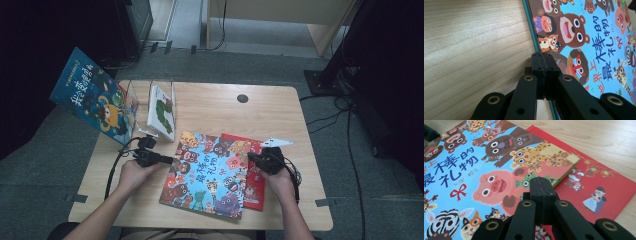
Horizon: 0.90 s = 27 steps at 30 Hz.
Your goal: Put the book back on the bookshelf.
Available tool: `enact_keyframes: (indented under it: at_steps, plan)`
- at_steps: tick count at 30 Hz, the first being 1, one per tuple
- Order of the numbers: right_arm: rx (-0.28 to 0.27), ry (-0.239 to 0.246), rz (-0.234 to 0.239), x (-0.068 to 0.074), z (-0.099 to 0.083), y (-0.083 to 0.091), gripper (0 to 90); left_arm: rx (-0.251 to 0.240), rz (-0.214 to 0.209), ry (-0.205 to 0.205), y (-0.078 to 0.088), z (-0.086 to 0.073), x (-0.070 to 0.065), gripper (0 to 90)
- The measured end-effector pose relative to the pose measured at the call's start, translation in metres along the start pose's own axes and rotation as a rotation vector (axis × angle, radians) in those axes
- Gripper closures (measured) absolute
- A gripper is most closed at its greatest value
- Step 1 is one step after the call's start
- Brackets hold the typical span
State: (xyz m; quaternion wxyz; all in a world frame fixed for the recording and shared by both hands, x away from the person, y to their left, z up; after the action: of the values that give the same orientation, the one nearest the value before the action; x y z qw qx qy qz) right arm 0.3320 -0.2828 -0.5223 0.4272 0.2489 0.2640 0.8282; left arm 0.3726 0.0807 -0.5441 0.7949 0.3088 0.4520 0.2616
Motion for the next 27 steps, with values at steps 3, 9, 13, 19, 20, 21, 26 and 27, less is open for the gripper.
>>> enact_keyframes:
  at_steps: [3,9,13,19,20,21,26,27]
  plan:
    - [0.003,-0.001,0.007,0.002,0.001,-0.001,90.0,0.000,-0.007,0.001,0.000,0.000,-0.001,88.3]
    - [0.023,-0.042,0.012,0.001,-0.001,-0.004,88.2,-0.018,-0.004,-0.004,0.004,0.001,0.001,77.8]
    - [0.033,-0.021,0.004,0.000,-0.003,-0.005,90.0,-0.030,0.024,-0.032,0.006,0.002,0.001,73.0]
    - [0.022,0.003,0.000,0.001,-0.005,-0.005,90.0,-0.009,0.032,-0.036,0.012,0.002,0.001,57.0]
    - [0.020,0.003,0.000,0.001,-0.005,-0.005,90.0,-0.008,0.036,-0.052,0.013,0.002,0.001,55.5]
    - [0.017,0.004,0.002,0.001,-0.005,-0.005,90.0,-0.008,0.045,-0.066,0.014,0.001,0.001,54.0]
    - [0.007,0.018,0.000,0.002,-0.006,-0.005,90.0,-0.034,0.049,-0.073,0.016,-0.001,0.003,50.8]
    - [0.005,0.020,0.000,0.002,-0.006,-0.005,90.0,-0.039,0.051,-0.069,0.017,-0.001,0.004,51.3]
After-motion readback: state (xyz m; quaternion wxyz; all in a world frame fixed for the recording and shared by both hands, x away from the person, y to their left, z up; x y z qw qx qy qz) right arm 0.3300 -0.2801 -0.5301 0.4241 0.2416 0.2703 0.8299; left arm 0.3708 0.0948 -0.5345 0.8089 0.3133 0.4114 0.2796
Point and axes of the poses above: each handheld gripper's, and its own axes: y roughly backward along the jaws, z roughly out of its top, x roughly to its left, the point moved 5 cm from there along -y, roughly forward along the jaws, and after that the axes turned 2 degrees about -x, right-handed, at the moved point
